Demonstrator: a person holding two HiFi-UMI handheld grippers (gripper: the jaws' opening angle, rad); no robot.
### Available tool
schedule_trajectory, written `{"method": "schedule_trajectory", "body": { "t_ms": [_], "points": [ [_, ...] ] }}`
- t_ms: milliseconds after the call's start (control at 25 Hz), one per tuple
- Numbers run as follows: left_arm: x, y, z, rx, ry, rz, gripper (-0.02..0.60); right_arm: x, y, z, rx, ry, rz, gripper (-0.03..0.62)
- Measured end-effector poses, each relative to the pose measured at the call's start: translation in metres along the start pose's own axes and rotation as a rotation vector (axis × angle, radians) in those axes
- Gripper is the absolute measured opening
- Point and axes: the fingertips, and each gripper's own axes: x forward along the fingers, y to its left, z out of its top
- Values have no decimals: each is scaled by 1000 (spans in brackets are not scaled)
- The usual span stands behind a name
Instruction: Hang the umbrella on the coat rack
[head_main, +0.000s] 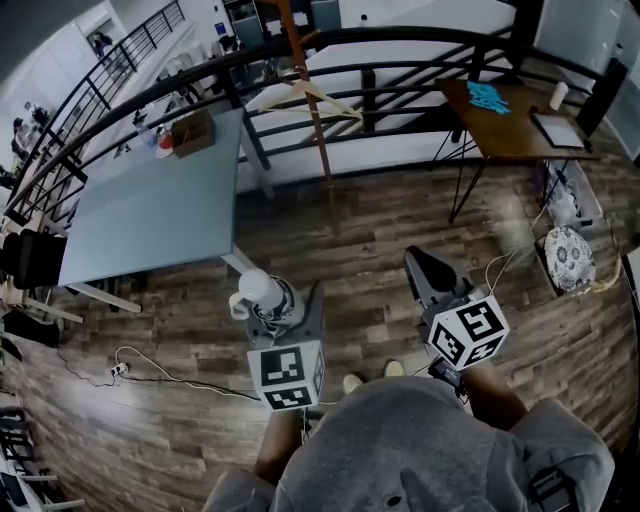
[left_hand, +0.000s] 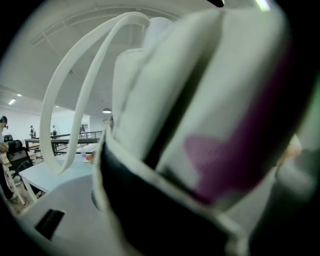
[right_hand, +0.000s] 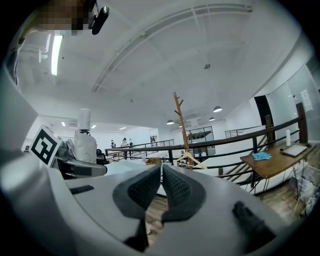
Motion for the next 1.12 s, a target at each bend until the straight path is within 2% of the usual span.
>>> {"method": "schedule_trajectory", "body": {
  "t_ms": [520, 880, 1120],
  "points": [
    [-22, 30, -19, -12, -9, -9, 299, 6, 46, -7, -33, -6, 26, 26],
    [-14, 42, -21, -26, -38, 8, 298, 11, 38, -18, -38, 6, 22, 26],
    [23, 45, -8, -2, -56, 1, 298, 42, 17, -19, -22, -5, 28, 26]
  ]
}}
